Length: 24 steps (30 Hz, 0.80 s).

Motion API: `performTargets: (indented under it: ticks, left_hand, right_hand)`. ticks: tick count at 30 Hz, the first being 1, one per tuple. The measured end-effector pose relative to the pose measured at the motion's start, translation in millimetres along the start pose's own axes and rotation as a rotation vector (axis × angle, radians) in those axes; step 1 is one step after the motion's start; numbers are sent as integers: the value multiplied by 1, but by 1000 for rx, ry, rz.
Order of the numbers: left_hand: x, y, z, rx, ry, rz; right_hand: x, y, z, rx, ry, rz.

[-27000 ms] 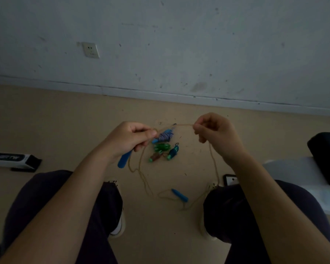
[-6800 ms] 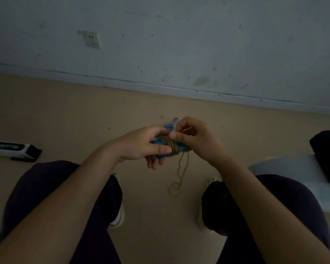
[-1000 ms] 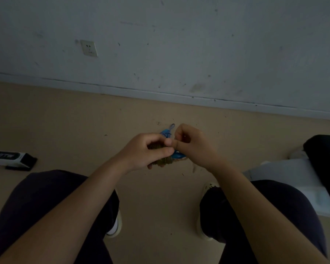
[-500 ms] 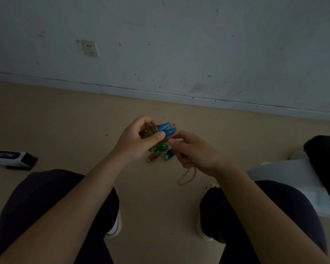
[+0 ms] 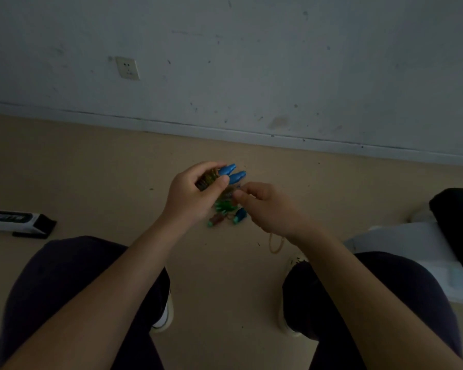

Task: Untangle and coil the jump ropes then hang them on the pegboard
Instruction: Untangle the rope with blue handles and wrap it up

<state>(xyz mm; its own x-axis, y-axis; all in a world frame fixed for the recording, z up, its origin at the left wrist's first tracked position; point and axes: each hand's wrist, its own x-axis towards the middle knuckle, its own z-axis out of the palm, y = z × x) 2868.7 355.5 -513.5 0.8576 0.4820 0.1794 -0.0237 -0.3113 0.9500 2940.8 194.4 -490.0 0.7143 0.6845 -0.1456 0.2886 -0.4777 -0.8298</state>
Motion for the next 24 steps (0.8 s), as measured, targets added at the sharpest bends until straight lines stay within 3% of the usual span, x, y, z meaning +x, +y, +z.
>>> performTargets:
  ticks: [6, 13, 18, 24]
  left_hand:
    - [1, -2, -2, 57, -4, 2]
    - [4, -7, -11, 132, -385, -156]
    - [-1, 1, -7, 23, -560, -208]
    - [-9, 7, -3, 15, -537, -230]
  right_hand:
    - [-2, 1, -1, -125, 29, -83]
    - [-11, 0, -21, -136, -6, -221]
    - [-11, -1, -18, -110, 12, -263]
    - [-6, 2, -10, -47, 21, -251]
